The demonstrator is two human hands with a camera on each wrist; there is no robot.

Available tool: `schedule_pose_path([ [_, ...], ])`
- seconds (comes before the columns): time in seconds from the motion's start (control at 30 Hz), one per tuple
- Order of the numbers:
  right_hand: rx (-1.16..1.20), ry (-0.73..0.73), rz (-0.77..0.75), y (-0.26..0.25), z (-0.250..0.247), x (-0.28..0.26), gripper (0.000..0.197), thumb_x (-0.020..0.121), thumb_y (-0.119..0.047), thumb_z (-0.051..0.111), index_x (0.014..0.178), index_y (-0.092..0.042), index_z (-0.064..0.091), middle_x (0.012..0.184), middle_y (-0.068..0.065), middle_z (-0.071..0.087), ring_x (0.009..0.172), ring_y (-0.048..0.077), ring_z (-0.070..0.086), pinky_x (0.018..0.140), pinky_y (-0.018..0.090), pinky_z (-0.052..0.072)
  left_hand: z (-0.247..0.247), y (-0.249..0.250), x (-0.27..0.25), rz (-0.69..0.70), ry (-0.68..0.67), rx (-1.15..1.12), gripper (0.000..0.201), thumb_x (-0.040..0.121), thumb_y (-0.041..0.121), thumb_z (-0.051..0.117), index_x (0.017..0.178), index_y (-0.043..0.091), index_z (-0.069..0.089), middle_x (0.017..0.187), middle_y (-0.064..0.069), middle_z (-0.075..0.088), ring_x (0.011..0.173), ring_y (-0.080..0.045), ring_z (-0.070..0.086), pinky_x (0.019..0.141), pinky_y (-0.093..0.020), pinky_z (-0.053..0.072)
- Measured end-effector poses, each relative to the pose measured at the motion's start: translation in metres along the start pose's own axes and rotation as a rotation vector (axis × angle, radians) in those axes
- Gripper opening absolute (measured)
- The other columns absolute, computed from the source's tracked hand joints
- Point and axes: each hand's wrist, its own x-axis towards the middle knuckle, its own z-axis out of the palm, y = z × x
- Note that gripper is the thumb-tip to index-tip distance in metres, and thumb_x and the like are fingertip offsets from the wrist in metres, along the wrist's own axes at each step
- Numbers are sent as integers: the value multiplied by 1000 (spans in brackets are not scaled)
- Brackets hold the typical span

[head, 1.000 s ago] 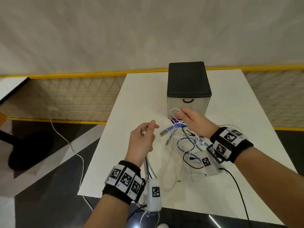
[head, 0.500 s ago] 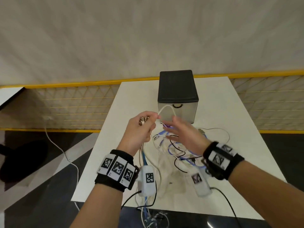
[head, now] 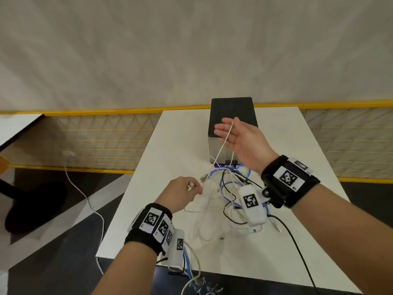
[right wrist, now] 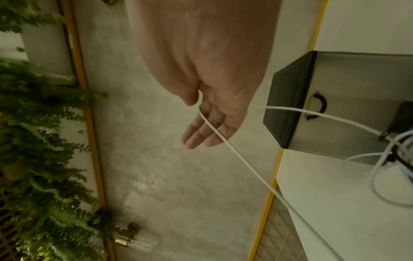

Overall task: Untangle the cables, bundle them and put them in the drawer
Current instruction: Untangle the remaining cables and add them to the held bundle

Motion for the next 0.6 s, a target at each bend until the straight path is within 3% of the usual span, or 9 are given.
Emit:
schedule_pose_path([
  [0.07,-36,-8,-47,-3,1,-1,32,105,-23,33,111,-5,58,103,10,71,94,18,71,84,28,57,0,-4,0,-19,-70,48,20,95,25,59,83,19,73,66,0,65,46,-2,46,43,-13,33],
  [0.13,-128,-32,-92,-6,3,-3,28,104,-18,34,108,-4,58,96,9,71,76,13,69,73,23,56,0,-8,1,-38,-84,67,16,96,24,60,90,20,74,72,2,71,51,-5,48,47,-13,35],
  [0.23,-450,-152,-162,-8,2,-10,26,103,-13,35,111,1,57,83,5,70,51,8,51,54,18,45,-2,-5,5,-32,220,-142,17,96,20,62,108,24,72,86,5,74,57,-7,50,51,-13,39],
  [0.3,-694,-288,-162,-4,2,-19,25,103,-10,36,112,3,56,82,8,69,49,11,46,50,18,42,-6,10,6,-48,319,-489,18,98,25,60,112,19,69,89,0,78,43,-9,39,42,-17,35],
  [0.37,-872,-443,-133,6,5,-30,22,102,-11,37,106,-1,56,81,9,69,50,14,48,51,20,43,-8,31,4,-60,174,-746,25,100,37,56,103,15,68,84,-3,77,39,-8,28,38,-17,27],
  [0.43,-1007,-573,-114,22,6,-41,18,102,-13,39,96,-5,54,81,8,70,53,17,53,56,29,48,-10,50,0,-37,39,-799,30,100,42,54,96,16,68,68,2,69,42,-6,34,39,-16,25],
  [0.47,-1061,-618,-109,31,5,-46,18,101,-13,40,93,-7,54,81,7,71,54,18,58,61,32,51,-12,57,-1,-26,11,-813,28,99,38,56,102,14,70,67,4,68,44,-6,39,39,-15,26],
  [0.53,-1082,-628,-73,45,-3,-52,21,101,-15,41,91,-9,58,84,4,72,65,16,66,70,31,54,-18,62,0,-3,8,-847,26,97,25,62,116,9,69,74,3,73,45,-6,38,39,-15,26],
  [0.6,-1005,-476,-49,53,-16,-51,24,101,-21,43,96,-8,63,90,4,71,78,13,68,81,35,55,-26,64,-3,79,45,-861,23,97,18,62,117,8,69,75,0,68,43,-6,30,39,-16,22],
])
